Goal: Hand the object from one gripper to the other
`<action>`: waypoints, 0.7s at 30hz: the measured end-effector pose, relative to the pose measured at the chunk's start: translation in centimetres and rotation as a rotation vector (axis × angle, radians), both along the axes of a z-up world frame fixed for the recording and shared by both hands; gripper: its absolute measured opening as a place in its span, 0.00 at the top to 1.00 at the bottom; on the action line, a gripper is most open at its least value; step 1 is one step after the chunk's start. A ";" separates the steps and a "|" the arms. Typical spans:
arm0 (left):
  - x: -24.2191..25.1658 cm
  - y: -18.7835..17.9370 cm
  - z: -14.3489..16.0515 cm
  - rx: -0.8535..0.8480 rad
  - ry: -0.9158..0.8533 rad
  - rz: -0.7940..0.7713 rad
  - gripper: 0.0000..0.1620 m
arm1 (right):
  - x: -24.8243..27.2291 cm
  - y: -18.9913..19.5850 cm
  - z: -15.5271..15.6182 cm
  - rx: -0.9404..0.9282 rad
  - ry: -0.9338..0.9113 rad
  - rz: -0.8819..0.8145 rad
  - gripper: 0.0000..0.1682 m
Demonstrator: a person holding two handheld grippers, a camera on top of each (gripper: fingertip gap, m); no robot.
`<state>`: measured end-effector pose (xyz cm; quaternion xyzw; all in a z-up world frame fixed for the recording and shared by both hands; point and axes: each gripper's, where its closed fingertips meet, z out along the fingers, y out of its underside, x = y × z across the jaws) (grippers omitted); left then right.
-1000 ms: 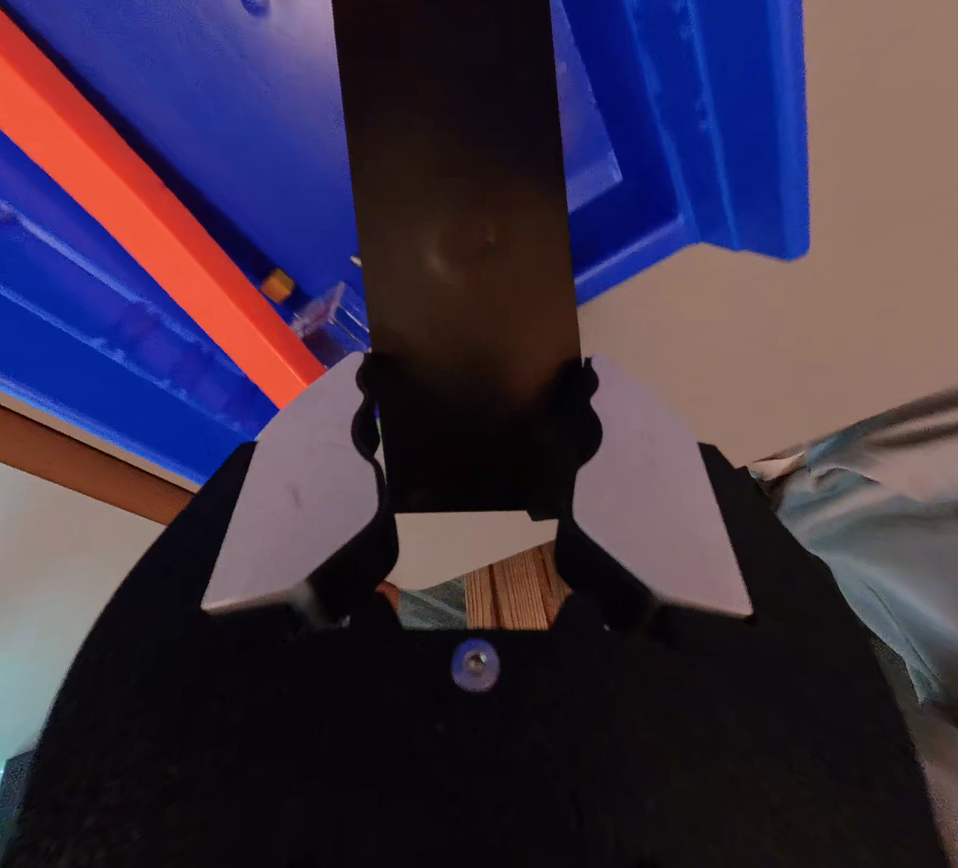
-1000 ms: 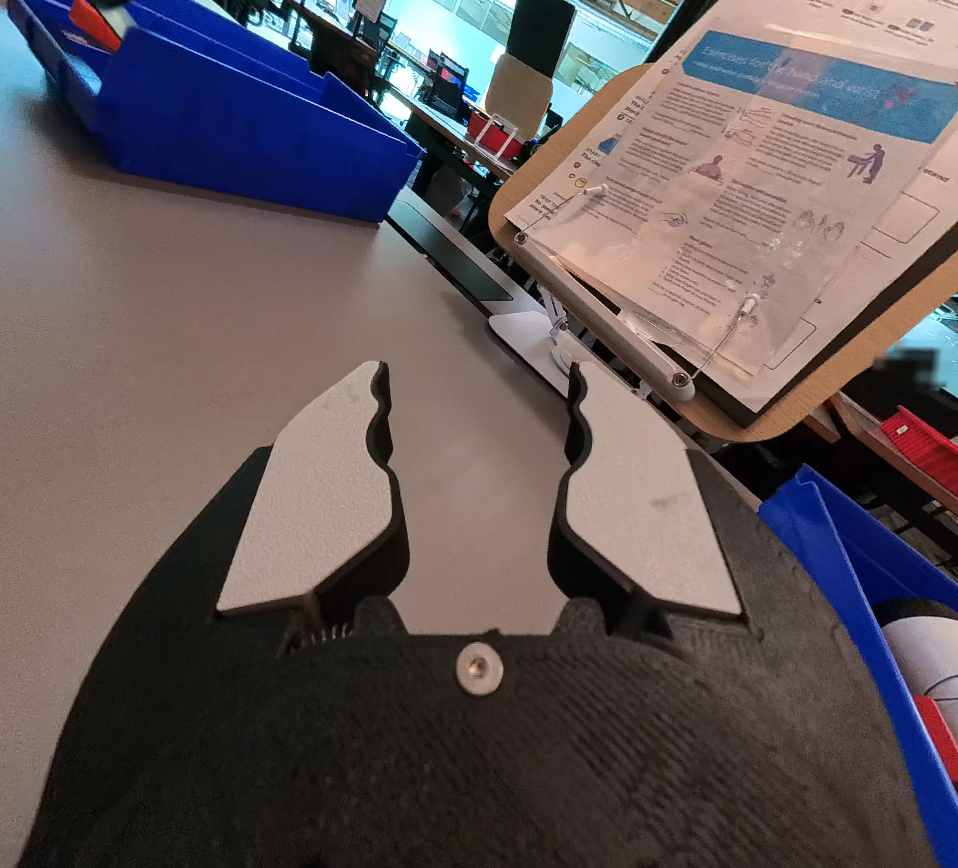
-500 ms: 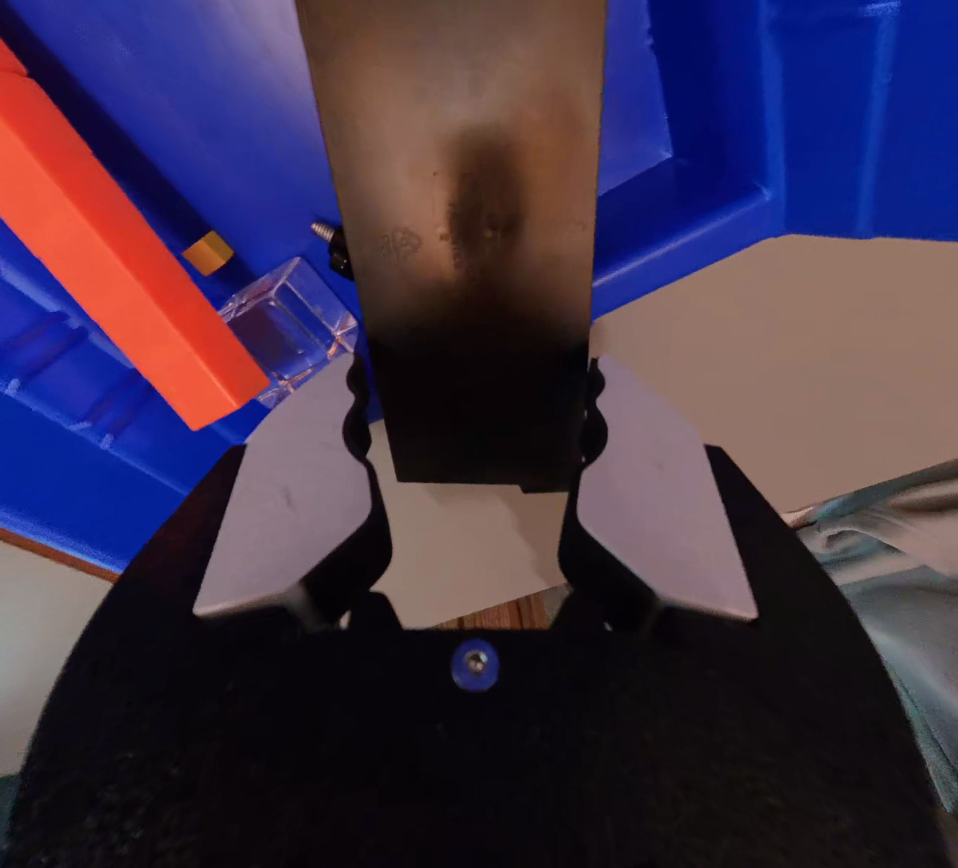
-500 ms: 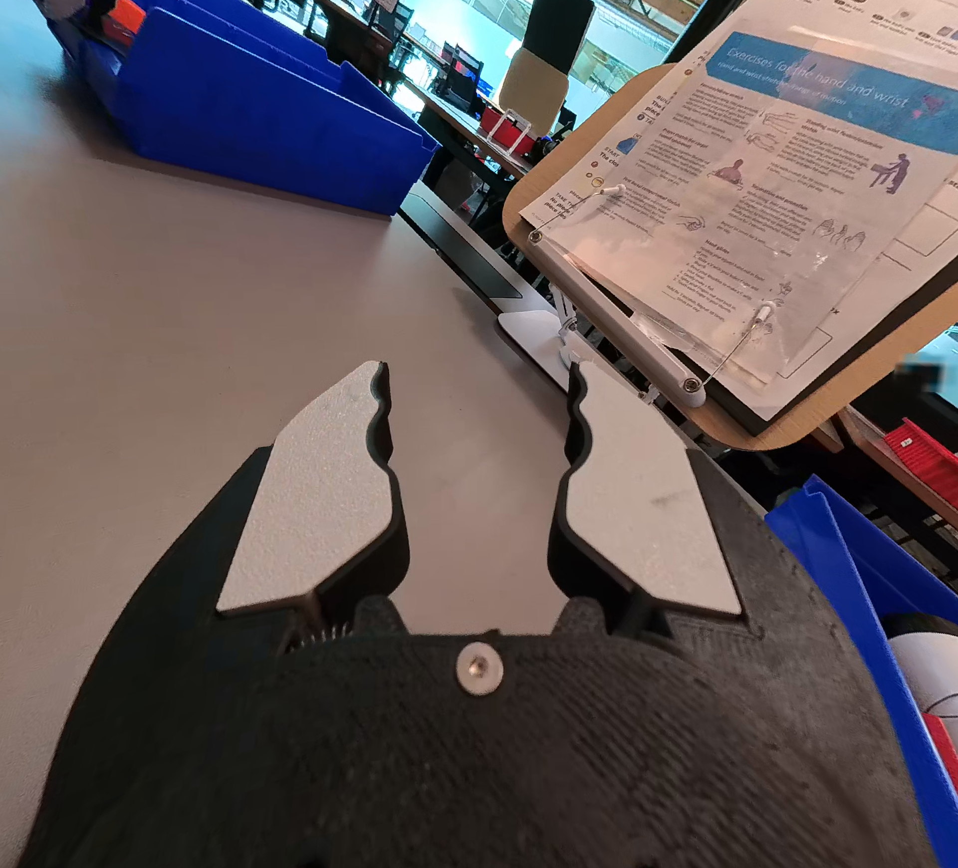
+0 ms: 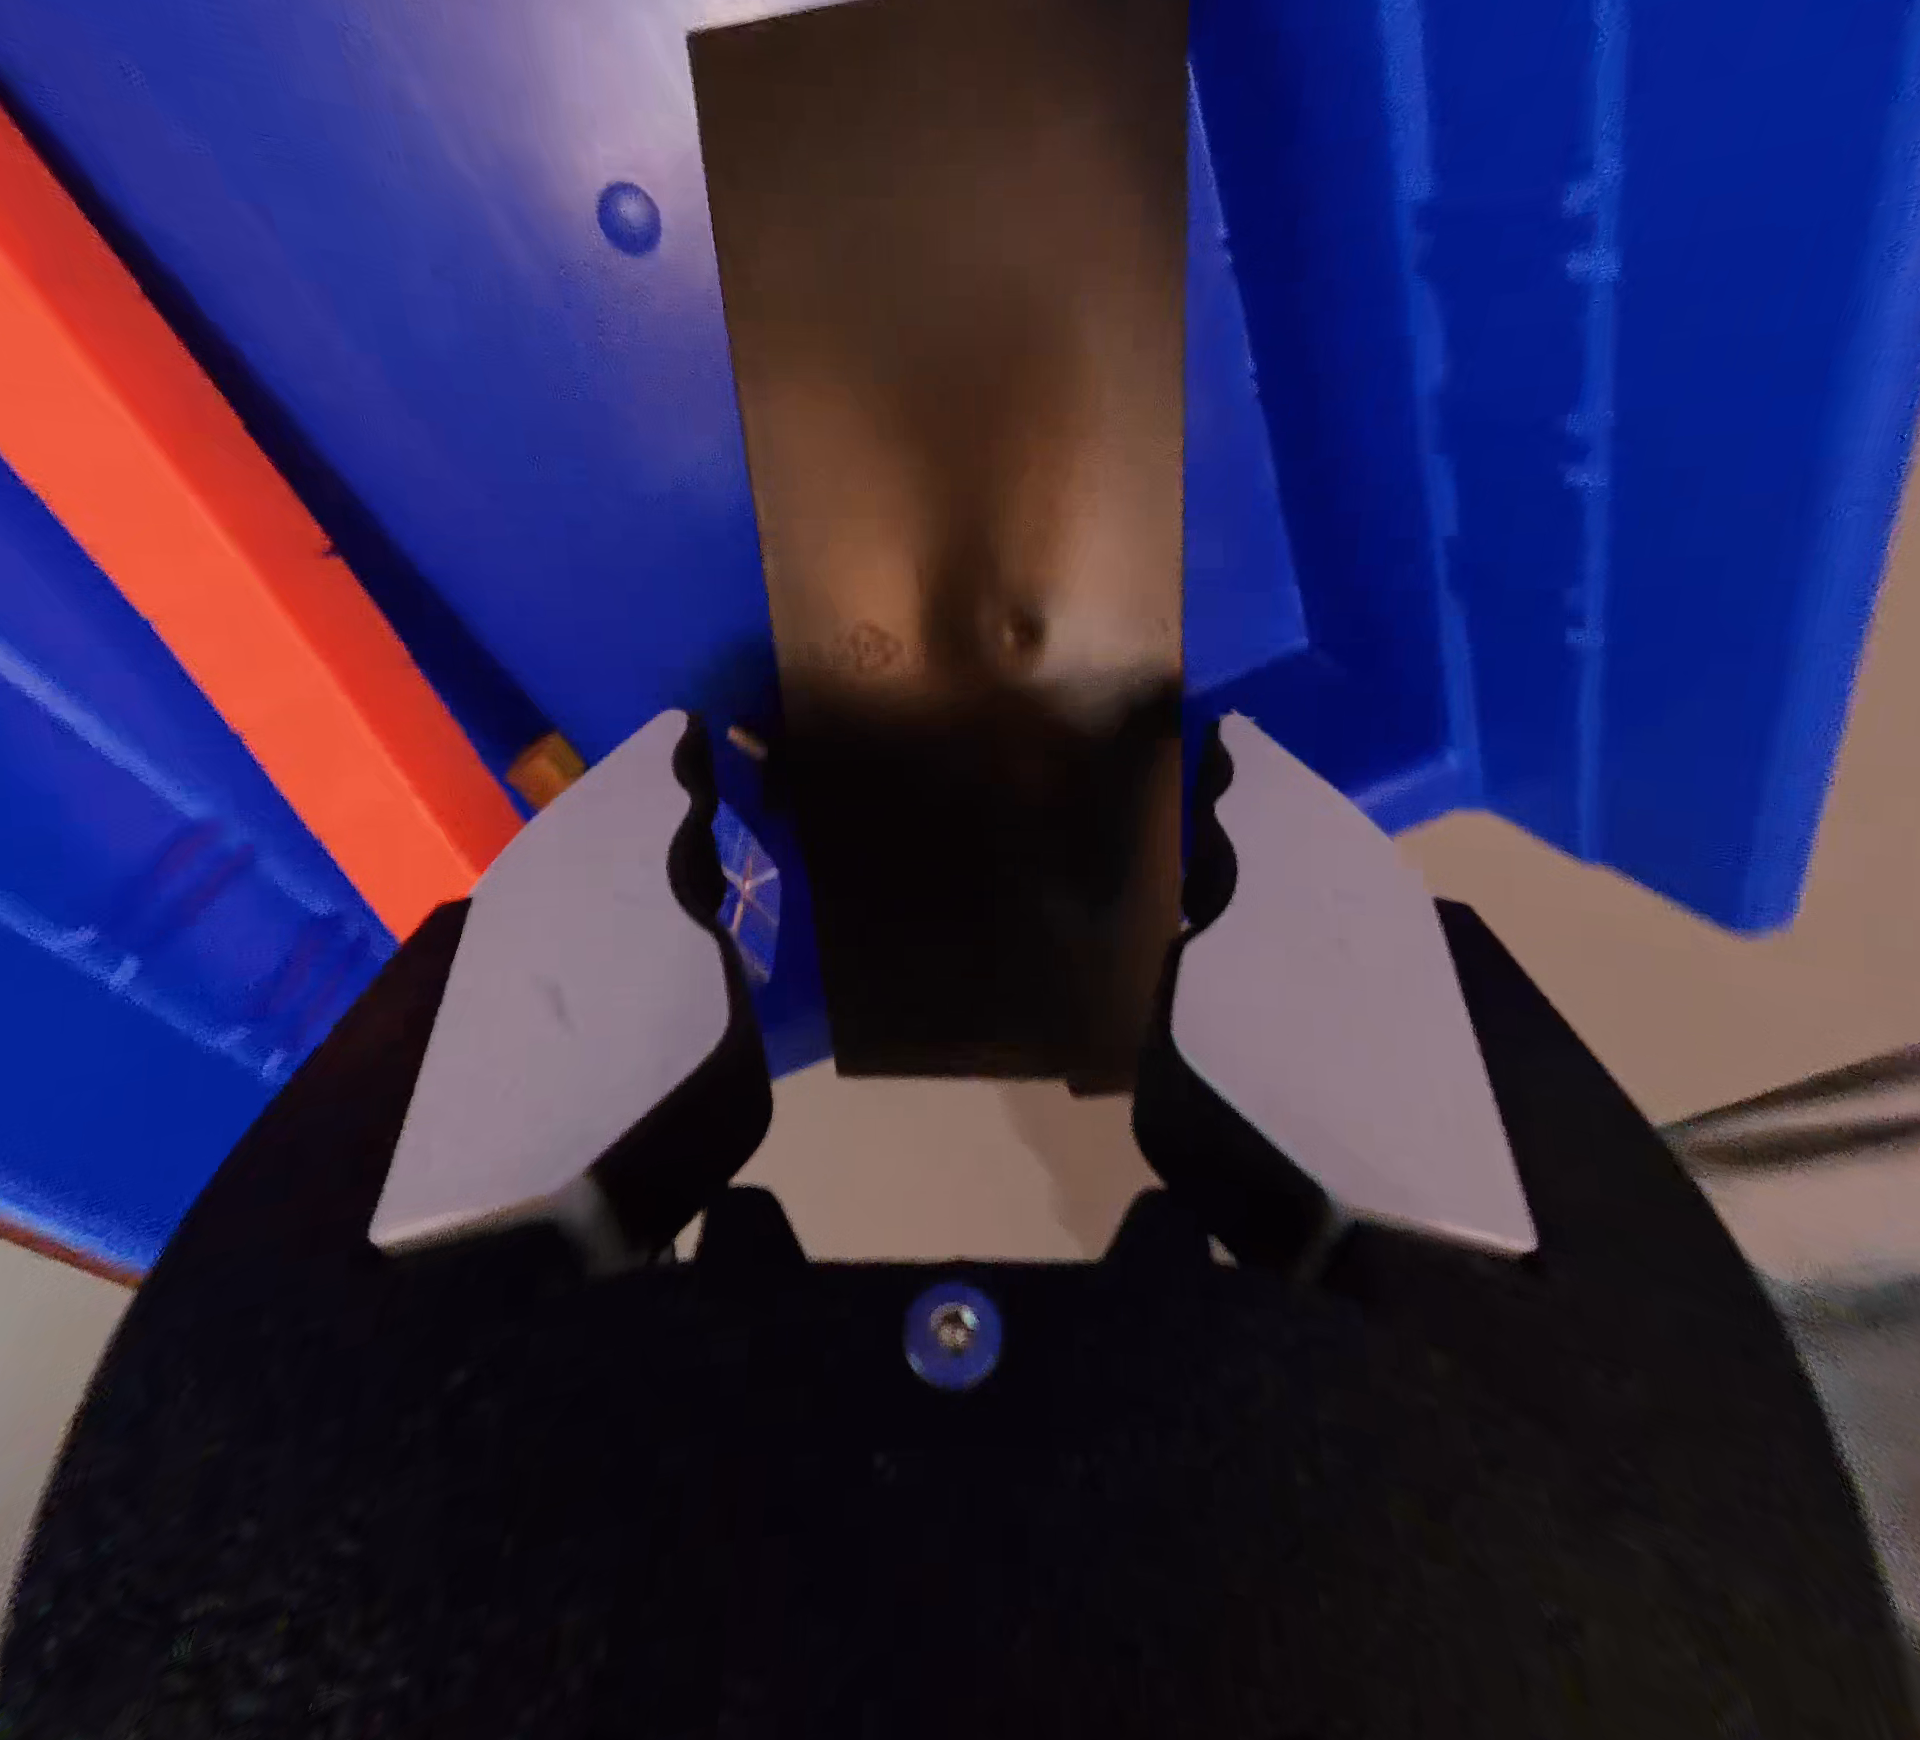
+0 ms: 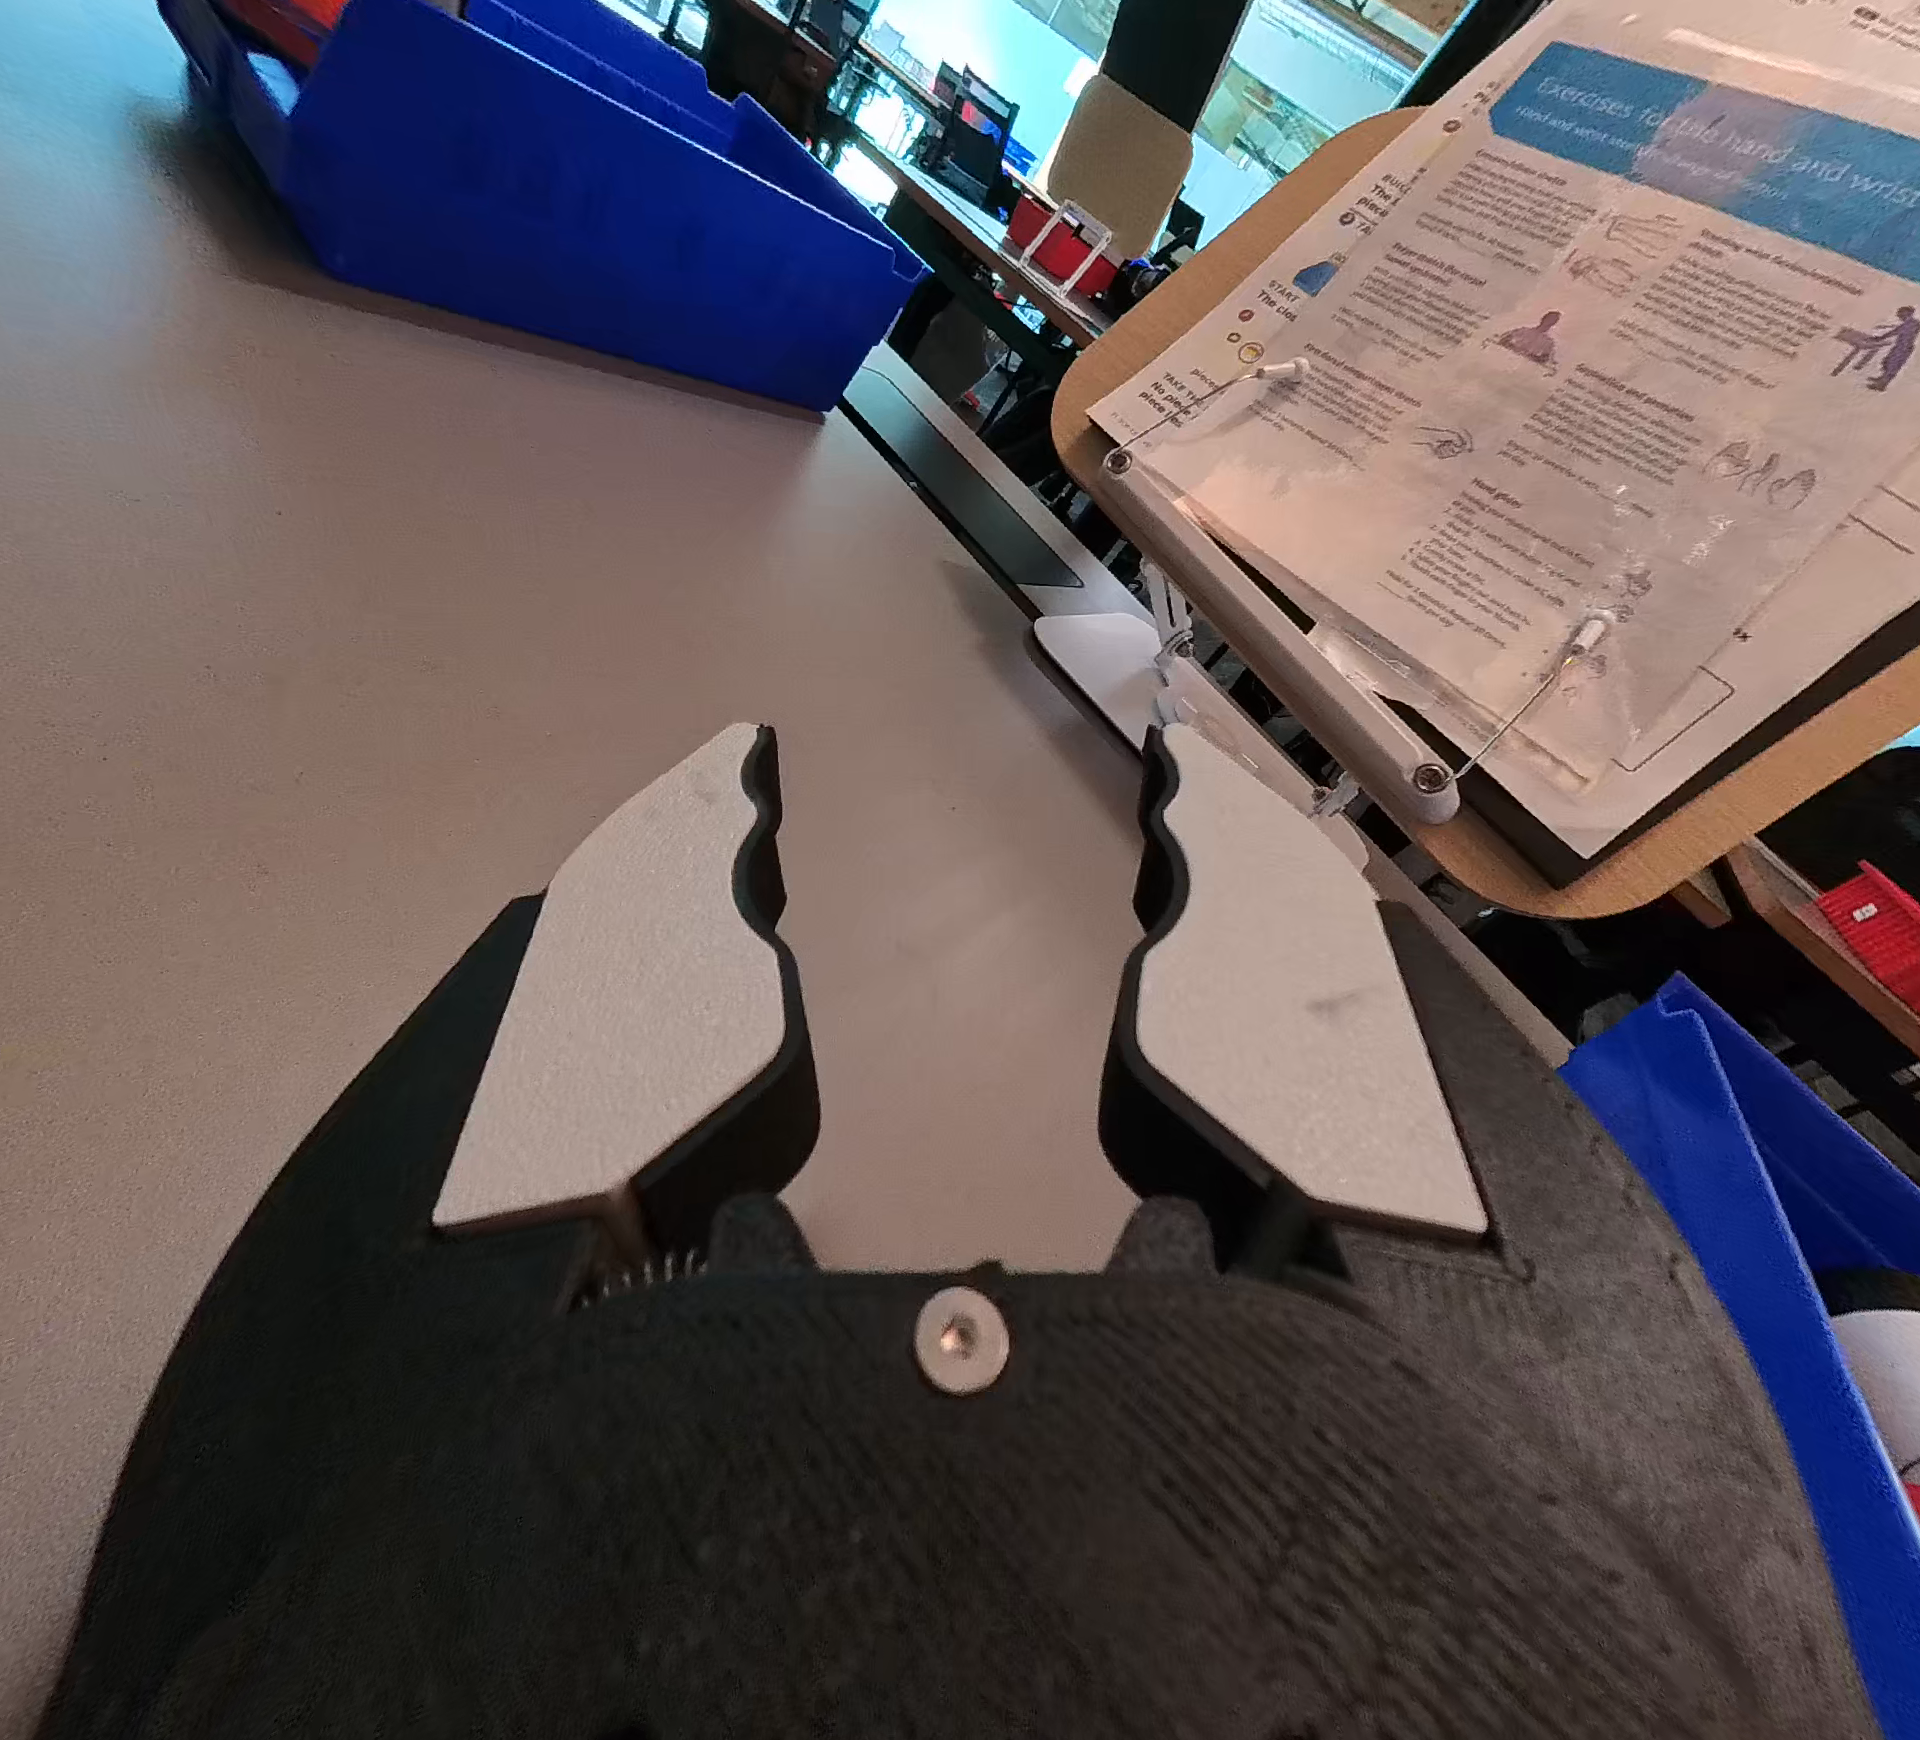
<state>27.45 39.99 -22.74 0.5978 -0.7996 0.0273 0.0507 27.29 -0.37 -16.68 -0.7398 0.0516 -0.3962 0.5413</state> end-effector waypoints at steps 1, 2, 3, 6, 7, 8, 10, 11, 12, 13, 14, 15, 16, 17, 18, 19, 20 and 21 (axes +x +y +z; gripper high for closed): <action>0.3 0.0 -0.6 0.011 0.010 0.008 0.45 | 0.0 0.0 -0.1 -0.003 0.001 0.003 0.60; 0.5 0.1 -1.3 0.031 0.024 0.009 0.43 | 0.0 0.1 -0.1 -0.004 0.004 0.005 0.60; 0.6 0.1 -1.9 0.048 0.041 0.004 0.40 | 0.0 0.1 -0.2 -0.006 0.007 0.006 0.60; 0.2 -0.1 -3.2 0.069 0.111 -0.013 0.39 | 0.0 0.1 -0.5 -0.019 0.009 0.007 0.60; 0.1 -0.2 -3.4 0.071 0.124 -0.024 0.46 | 0.0 0.1 -0.5 -0.022 0.008 0.006 0.60; 0.2 -0.1 -3.3 0.082 0.123 -0.031 0.45 | 0.0 0.1 -0.5 -0.025 0.007 0.005 0.60; 0.8 0.2 -2.4 0.087 0.080 -0.054 0.45 | 0.0 0.0 -0.4 -0.022 0.003 0.002 0.60; 1.3 0.4 -1.6 0.083 0.034 -0.053 0.45 | 0.0 -0.1 -0.2 -0.014 0.003 0.001 0.60; 2.0 0.6 -0.6 0.071 -0.025 -0.043 0.45 | 0.0 -0.1 -0.1 0.001 0.007 0.001 0.60; 2.7 0.7 0.7 0.053 -0.092 -0.031 0.45 | 0.0 -0.1 0.2 0.023 0.018 0.003 0.61; 3.3 0.9 2.2 0.029 -0.168 -0.017 0.46 | 0.0 -0.1 0.4 0.054 0.037 0.008 0.60; 3.9 1.0 3.9 -0.001 -0.254 -0.002 0.46 | -0.1 0.0 0.7 0.094 0.061 0.020 0.60; 4.4 0.8 5.7 -0.037 -0.339 0.010 0.46 | -0.3 0.1 0.9 0.137 0.091 0.040 0.60; 4.6 0.4 7.7 -0.076 -0.423 0.012 0.46 | -0.5 0.3 1.1 0.180 0.123 0.059 0.59; 4.6 -0.4 9.6 -0.123 -0.512 -0.007 0.46 | -0.7 0.5 1.3 0.224 0.156 0.078 0.58; 4.5 -1.6 11.5 -0.181 -0.599 -0.037 0.46 | -0.9 0.7 1.5 0.265 0.193 0.101 0.56; 4.2 -3.2 13.2 -0.258 -0.677 -0.070 0.46 | -1.1 1.0 1.7 0.307 0.229 0.127 0.54; 3.6 -5.4 14.8 -0.367 -0.745 -0.117 0.46 | -1.4 1.3 2.1 0.357 0.264 0.160 0.52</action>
